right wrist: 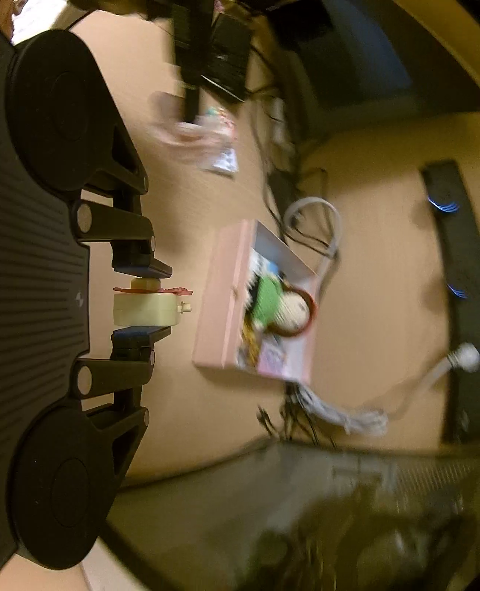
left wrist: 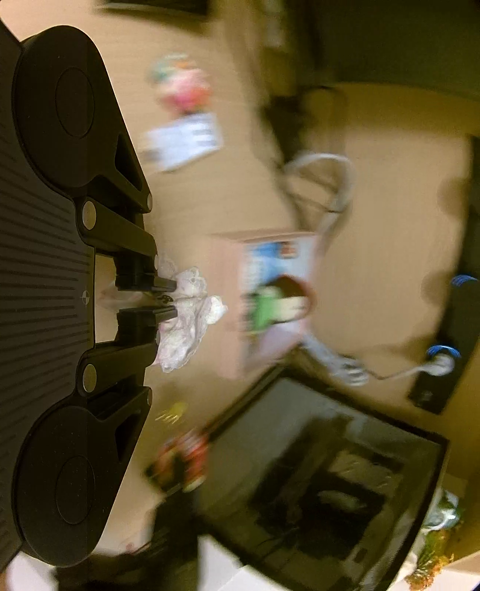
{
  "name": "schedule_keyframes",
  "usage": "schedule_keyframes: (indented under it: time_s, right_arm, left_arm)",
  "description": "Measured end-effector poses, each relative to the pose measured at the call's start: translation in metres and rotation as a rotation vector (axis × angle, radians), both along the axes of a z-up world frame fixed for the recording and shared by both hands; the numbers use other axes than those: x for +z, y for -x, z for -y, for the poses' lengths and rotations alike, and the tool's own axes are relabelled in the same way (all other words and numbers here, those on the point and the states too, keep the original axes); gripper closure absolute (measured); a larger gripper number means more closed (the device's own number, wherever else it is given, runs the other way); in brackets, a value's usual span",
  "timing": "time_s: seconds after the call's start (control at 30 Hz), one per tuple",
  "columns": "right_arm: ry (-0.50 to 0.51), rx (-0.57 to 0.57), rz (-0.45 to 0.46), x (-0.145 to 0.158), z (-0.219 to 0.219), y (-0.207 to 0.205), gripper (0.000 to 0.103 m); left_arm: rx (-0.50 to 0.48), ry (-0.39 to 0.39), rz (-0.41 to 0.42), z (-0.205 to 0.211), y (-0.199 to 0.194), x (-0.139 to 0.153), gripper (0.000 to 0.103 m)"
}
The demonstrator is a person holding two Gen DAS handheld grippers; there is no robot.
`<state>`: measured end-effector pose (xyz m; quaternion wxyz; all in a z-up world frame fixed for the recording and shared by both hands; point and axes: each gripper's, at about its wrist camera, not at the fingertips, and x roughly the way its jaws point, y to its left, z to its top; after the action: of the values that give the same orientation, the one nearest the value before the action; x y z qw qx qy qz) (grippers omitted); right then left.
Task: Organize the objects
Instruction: 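Drop the cloth into the pink box with the left tool while the right lifts the Hello Kitty keychain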
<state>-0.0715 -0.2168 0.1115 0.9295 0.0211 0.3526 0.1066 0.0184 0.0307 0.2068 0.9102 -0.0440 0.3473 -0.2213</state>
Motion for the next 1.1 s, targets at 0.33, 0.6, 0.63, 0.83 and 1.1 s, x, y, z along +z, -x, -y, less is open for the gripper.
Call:
schedule_keyframes:
  time_s: [0.33, 0.6, 0.63, 0.83, 1.1]
  right_arm:
    - [-0.056, -0.125, 0.051, 0.001, 0.031, 0.019, 0.077]
    - [-0.055, -0.178, 0.014, -0.009, 0.052, 0.013, 0.077]
    - [-0.064, -0.178, 0.005, -0.010, 0.054, 0.009, 0.077]
    - [-0.191, -0.116, 0.058, 0.035, 0.064, -0.045, 0.087]
    - [-0.179, -0.040, 0.160, 0.107, 0.031, -0.163, 0.087]
  left_arm:
    - [0.041, -0.135, 0.024, 0.070, -0.156, -0.017, 0.085]
    - [0.213, 0.180, 0.058, 0.034, -0.151, -0.013, 0.085]
    - [0.208, 0.194, 0.050, 0.028, -0.143, -0.012, 0.085]
    - [0.127, 0.152, -0.058, 0.001, -0.072, -0.035, 0.085]
    - [0.207, 0.181, -0.213, -0.036, 0.001, -0.080, 0.085]
